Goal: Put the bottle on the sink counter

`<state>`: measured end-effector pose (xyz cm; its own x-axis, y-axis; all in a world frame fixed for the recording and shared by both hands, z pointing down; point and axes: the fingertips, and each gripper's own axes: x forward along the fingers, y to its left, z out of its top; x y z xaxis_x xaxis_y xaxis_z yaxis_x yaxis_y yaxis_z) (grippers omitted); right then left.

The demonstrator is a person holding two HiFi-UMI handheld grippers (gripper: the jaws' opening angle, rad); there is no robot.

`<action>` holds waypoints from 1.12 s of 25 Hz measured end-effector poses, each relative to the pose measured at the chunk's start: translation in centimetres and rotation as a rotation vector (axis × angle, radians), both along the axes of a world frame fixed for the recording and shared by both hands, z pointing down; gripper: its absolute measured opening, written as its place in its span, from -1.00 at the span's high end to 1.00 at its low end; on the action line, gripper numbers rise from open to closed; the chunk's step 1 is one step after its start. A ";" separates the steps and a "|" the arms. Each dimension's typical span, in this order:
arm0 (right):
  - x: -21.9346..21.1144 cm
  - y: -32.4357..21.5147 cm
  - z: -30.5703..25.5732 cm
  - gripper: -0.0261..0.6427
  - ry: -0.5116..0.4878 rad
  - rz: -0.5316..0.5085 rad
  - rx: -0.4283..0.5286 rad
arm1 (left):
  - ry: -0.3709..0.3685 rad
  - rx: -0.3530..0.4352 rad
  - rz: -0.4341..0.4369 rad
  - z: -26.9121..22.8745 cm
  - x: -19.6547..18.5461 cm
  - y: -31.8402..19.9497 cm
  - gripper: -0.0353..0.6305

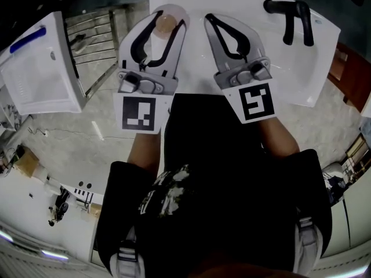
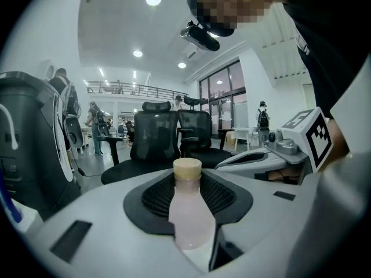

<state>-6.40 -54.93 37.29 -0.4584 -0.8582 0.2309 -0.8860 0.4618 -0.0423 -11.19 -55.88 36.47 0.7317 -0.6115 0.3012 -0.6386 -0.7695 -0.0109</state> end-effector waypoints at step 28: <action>-0.3 -6.2 9.0 0.94 0.000 0.048 -0.112 | 0.035 -0.146 -0.015 10.1 0.4 -6.7 0.45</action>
<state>-6.74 -61.16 46.28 -0.4175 -0.8480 0.3265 -0.9069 0.4114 -0.0913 -10.81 -62.58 46.60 0.7345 -0.5740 0.3621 -0.6480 -0.7516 0.1231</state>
